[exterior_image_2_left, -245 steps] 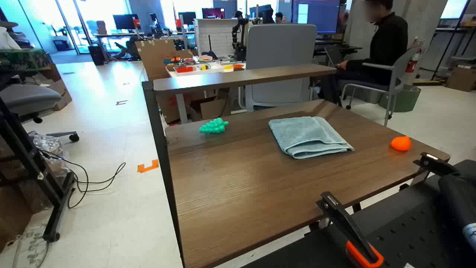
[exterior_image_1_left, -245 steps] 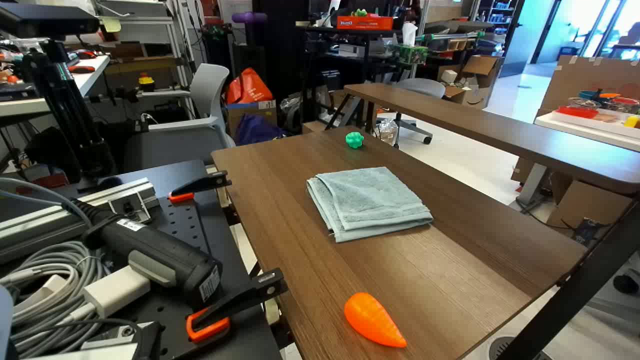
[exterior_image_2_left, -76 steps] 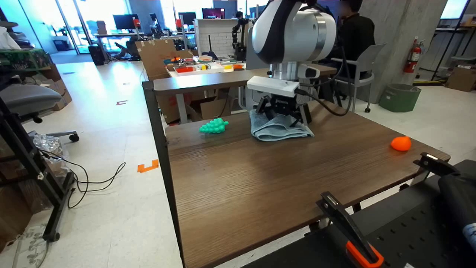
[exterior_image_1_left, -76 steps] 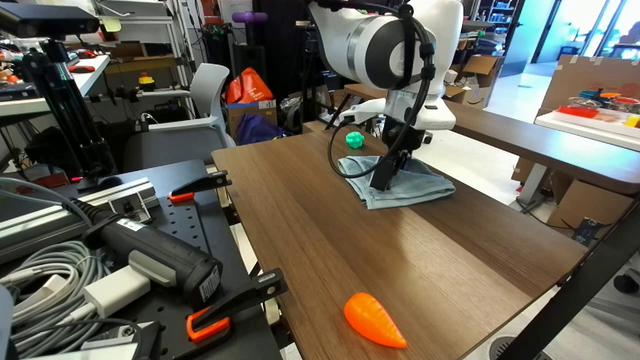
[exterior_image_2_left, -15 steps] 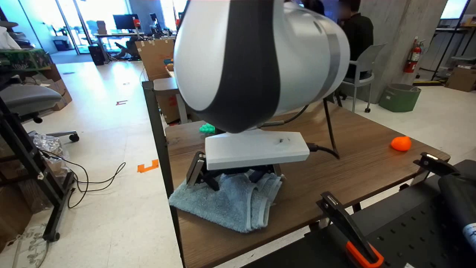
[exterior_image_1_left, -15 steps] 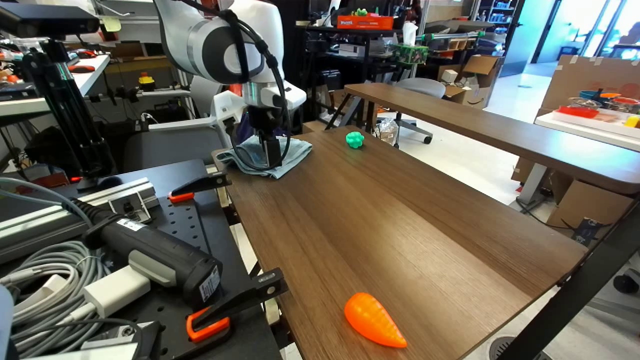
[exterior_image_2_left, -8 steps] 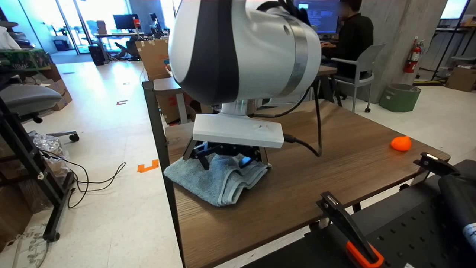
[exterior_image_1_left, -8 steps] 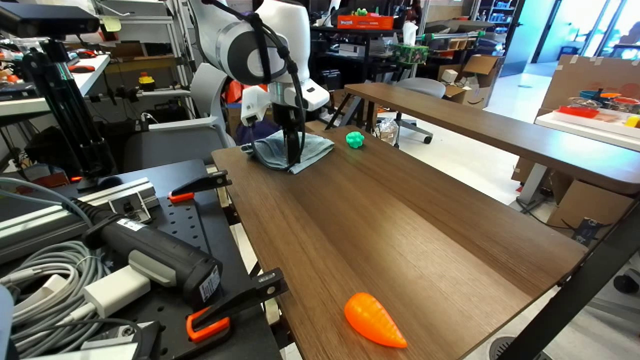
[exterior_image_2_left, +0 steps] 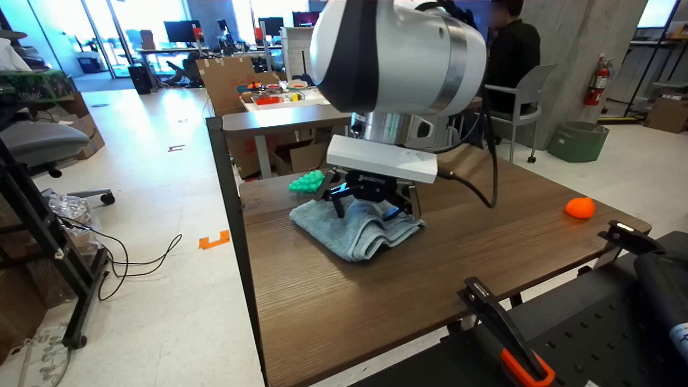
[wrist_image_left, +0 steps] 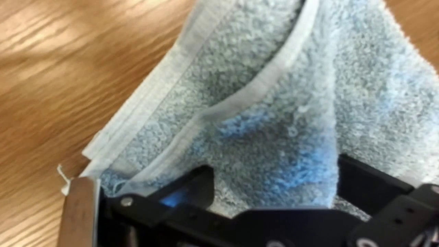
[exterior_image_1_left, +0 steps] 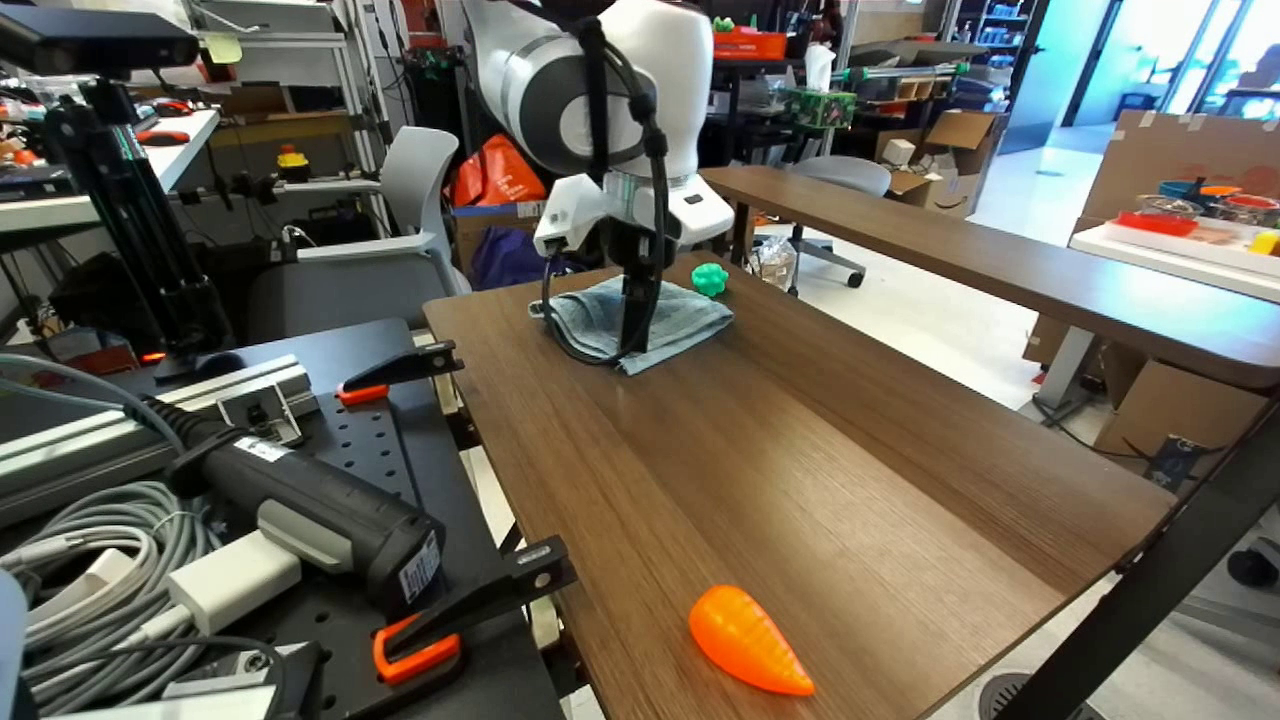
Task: Use the towel to wipe the tabletop
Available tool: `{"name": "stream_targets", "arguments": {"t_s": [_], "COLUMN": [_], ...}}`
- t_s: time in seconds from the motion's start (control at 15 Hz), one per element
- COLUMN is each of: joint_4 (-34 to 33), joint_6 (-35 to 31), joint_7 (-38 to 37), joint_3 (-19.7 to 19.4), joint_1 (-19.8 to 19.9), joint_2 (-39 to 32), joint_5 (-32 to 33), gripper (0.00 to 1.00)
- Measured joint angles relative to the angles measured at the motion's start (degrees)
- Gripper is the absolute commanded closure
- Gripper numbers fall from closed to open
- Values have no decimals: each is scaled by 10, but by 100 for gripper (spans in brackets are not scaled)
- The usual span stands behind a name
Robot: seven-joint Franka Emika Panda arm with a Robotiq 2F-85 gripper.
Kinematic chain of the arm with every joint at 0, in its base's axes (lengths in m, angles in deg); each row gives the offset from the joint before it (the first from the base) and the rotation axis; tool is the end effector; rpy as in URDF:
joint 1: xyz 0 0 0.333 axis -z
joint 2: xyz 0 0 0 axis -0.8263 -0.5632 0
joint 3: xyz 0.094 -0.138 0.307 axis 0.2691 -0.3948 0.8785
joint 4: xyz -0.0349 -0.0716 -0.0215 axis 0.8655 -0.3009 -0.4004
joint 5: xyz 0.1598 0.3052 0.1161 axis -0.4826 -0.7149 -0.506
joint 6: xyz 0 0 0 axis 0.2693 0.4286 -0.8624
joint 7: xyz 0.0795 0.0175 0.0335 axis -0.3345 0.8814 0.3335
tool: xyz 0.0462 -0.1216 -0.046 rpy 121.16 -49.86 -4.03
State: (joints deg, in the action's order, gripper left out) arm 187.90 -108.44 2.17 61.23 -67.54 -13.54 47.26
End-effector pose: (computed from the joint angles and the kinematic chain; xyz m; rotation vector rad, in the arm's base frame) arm 0.5805 0.1580 0.1087 -2.8977 0.7255 0.0475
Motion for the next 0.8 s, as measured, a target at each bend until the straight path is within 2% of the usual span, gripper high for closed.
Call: {"name": "stream_targets", "arguments": {"t_s": [0.33,0.8], "joint_4": [-6,-7], "joint_6": [1,0], "joint_7": [2,1], "joint_3": [-10,-14], "joint_1": [69,55], "joint_2": [-1,-3], "joint_5": [-16,-15], "gripper": [0,0]}}
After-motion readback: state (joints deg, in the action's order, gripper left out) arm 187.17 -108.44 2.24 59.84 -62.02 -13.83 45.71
